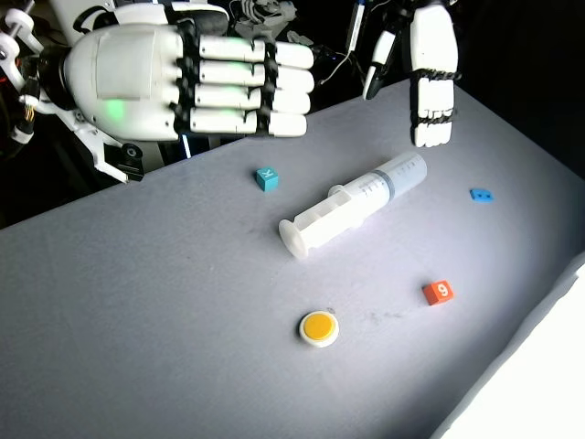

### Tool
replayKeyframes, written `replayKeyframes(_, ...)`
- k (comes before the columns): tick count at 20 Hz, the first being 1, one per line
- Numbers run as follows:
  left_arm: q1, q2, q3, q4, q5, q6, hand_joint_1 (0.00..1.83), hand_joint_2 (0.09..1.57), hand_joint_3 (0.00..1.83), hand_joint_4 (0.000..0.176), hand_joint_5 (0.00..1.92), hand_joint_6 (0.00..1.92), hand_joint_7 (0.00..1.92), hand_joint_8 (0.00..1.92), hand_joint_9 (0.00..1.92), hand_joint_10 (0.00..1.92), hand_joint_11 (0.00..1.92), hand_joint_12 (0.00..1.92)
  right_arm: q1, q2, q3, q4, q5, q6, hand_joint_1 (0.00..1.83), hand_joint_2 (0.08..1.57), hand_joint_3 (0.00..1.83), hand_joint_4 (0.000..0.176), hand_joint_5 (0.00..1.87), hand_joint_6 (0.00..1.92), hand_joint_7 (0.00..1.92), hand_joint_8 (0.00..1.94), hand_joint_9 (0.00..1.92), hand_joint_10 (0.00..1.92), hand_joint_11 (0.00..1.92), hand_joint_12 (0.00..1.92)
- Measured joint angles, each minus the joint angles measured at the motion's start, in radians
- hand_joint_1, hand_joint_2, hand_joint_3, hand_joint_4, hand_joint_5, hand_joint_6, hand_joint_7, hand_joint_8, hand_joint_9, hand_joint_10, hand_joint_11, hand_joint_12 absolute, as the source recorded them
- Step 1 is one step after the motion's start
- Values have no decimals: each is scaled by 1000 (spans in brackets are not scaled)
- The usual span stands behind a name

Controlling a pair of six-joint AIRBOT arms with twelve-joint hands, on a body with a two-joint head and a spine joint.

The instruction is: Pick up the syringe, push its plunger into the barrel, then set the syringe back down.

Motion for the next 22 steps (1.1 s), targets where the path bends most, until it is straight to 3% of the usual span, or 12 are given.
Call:
replayKeyframes(3,8,-64,43,3,19,1,1001,1104,0,0,0,0,0,0,0,0,0,0,0,0,0,24,-1,0,0,1203,12,0,67,22,37,13,8,3,0,0)
replayKeyframes(5,8,-117,69,2,27,0,874,1131,9,0,0,0,0,0,0,0,0,0,0,0,1,29,-8,0,0,1196,6,0,10,0,0,0,0,0,0,0)
replayKeyframes(11,11,-238,150,-2,69,-1,933,1135,7,0,0,0,0,0,0,0,0,0,0,0,1,33,-12,0,0,1203,7,0,30,7,0,0,0,0,0,0)
replayKeyframes(12,15,-258,167,-4,75,-1,864,1140,7,0,0,0,0,0,0,0,0,0,0,0,1,33,-12,0,0,1197,4,0,37,10,5,2,0,0,0,0)
replayKeyframes(15,23,-301,210,-6,88,-5,1016,1092,0,0,0,0,0,0,0,0,0,0,0,0,1,36,-12,0,0,1204,4,0,87,3,61,0,17,0,1,1)
replayKeyframes(17,35,-333,242,-13,99,-5,859,1116,0,0,0,0,0,0,0,0,0,0,0,0,1,43,-13,0,0,1197,0,0,47,10,10,4,0,0,0,0)
replayKeyframes(22,64,-391,274,-37,102,-8,885,1073,0,0,0,0,0,0,0,0,0,0,1,0,1,47,-12,0,0,1197,0,0,34,2,0,0,0,0,0,0)
